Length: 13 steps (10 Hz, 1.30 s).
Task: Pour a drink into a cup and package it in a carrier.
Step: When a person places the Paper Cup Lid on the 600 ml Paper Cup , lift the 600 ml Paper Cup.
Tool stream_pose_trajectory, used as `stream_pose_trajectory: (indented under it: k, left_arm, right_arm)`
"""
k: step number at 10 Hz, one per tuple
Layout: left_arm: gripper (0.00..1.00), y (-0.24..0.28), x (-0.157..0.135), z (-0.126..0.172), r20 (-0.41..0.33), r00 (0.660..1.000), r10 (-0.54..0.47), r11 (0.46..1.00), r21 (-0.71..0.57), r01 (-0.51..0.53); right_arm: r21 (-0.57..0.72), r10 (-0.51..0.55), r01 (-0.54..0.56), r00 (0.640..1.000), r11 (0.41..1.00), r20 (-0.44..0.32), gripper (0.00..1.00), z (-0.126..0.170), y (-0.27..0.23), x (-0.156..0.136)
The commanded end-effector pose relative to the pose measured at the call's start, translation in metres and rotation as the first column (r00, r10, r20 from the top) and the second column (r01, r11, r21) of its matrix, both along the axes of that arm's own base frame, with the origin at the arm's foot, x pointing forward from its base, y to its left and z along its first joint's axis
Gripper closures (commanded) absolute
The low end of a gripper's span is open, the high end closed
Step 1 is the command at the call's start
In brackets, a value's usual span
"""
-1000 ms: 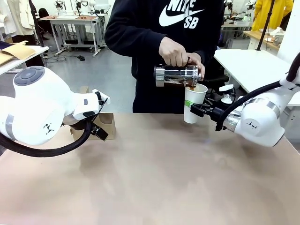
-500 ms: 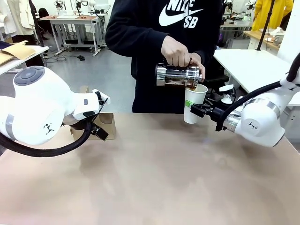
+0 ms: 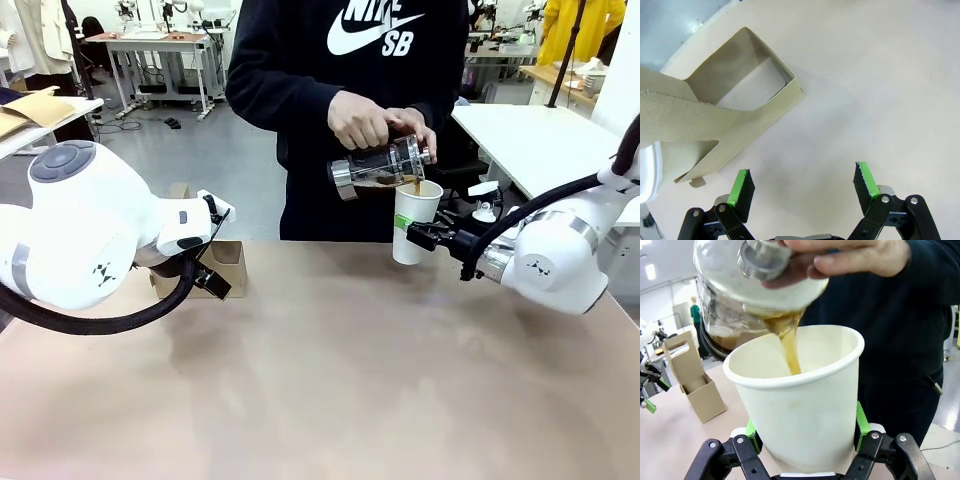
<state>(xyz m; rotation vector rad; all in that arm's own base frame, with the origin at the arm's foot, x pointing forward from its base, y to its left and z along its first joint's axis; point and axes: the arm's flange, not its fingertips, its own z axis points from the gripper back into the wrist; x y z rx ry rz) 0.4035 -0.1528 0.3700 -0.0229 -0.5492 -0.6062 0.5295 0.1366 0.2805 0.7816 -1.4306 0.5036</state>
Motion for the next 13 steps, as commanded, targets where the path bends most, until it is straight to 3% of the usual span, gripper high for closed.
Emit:
stream_pose_trajectory:
  k: [1, 13]
  left_arm:
    - [0.00, 0.0007, 0.0000, 0.0003, 0.000, 1.000, 0.001, 1.000, -0.003, -0.001]
    - [0.00, 0.0007, 0.0000, 0.0003, 0.000, 1.000, 0.001, 1.000, -0.003, -0.001]
  right_arm:
    - [0.003, 0.004, -0.004, 1.000, 1.000, 0.007, 0.20, 0.0054, 0.0028, -0.0024]
    - [0.003, 0.004, -0.004, 1.000, 1.000, 0.007, 0.20, 0.0054, 0.0028, -0.0024]
